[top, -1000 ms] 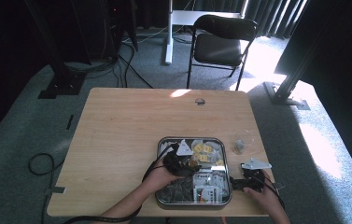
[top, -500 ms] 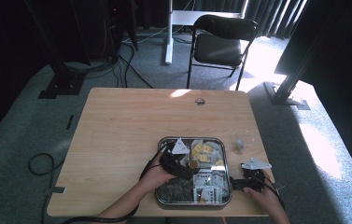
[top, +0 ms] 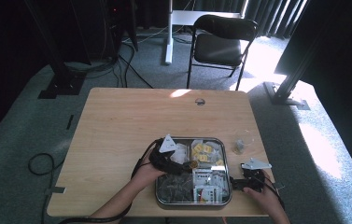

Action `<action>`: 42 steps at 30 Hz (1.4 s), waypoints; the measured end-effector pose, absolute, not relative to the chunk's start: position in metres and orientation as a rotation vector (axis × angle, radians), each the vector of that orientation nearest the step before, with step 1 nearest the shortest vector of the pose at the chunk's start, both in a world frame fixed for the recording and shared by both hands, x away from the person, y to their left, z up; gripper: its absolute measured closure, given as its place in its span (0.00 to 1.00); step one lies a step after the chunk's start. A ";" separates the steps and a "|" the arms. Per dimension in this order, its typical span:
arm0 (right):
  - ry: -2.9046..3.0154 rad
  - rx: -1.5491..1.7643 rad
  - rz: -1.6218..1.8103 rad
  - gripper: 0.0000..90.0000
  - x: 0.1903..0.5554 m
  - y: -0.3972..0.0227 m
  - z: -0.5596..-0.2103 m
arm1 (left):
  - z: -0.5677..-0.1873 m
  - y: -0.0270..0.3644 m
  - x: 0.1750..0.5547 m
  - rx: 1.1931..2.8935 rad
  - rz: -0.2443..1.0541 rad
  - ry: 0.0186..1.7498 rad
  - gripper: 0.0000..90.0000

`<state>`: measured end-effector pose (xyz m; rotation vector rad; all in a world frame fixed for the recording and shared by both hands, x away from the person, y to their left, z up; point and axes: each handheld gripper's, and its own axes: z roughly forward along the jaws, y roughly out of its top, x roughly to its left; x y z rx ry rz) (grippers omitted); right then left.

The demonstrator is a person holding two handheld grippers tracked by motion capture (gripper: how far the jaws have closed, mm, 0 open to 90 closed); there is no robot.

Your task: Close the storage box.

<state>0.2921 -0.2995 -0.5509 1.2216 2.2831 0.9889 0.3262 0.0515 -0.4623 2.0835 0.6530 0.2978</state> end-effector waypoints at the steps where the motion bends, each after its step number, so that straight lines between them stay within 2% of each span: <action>1: 2.283 1.221 0.989 0.15 0.292 -0.299 -0.551 | -0.462 0.052 0.326 2.083 0.298 0.653 0.09; 8: 2.283 1.223 0.989 0.15 0.292 -0.299 -0.551 | -0.464 0.064 0.325 2.076 0.300 0.623 0.09; 42: 2.283 1.222 0.988 0.15 0.292 -0.300 -0.551 | -0.505 0.187 0.324 2.011 0.387 0.837 0.09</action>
